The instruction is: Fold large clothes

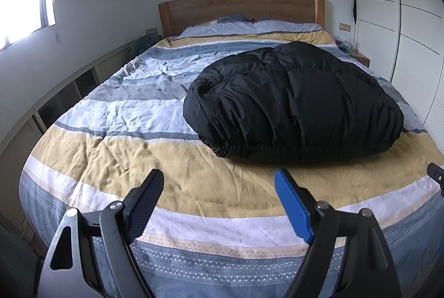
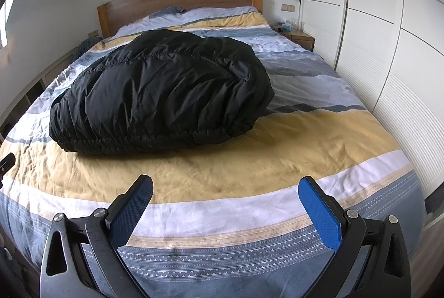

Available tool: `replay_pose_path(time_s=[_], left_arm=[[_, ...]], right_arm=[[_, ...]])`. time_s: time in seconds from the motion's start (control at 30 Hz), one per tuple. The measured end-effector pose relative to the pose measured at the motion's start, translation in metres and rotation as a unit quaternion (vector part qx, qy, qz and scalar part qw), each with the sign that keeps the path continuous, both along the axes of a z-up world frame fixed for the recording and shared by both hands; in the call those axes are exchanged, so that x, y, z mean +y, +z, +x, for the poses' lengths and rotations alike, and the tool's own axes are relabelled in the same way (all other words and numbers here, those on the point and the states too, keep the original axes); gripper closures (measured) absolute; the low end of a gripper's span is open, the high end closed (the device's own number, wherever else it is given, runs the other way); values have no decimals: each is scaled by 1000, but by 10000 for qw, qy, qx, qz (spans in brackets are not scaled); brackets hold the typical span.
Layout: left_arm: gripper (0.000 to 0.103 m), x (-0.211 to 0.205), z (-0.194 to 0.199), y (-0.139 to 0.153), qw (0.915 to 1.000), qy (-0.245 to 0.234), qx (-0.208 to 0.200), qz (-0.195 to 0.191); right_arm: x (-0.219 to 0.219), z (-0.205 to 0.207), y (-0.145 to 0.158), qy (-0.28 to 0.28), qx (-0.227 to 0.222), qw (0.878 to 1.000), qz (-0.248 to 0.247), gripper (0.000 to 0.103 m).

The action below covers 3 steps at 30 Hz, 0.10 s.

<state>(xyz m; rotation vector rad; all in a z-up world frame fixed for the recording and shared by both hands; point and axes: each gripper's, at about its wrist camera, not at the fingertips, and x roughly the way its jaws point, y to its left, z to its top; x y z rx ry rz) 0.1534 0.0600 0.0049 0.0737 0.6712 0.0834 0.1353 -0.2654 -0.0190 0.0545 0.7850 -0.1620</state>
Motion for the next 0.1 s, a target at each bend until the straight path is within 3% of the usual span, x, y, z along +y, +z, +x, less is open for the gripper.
replay_pose_path(time_s=[0.1], left_arm=[[22,1,2,-2,10000,-18,31,-22]], right_arm=[[1,0,0,-1,-8,10000,-16,0]])
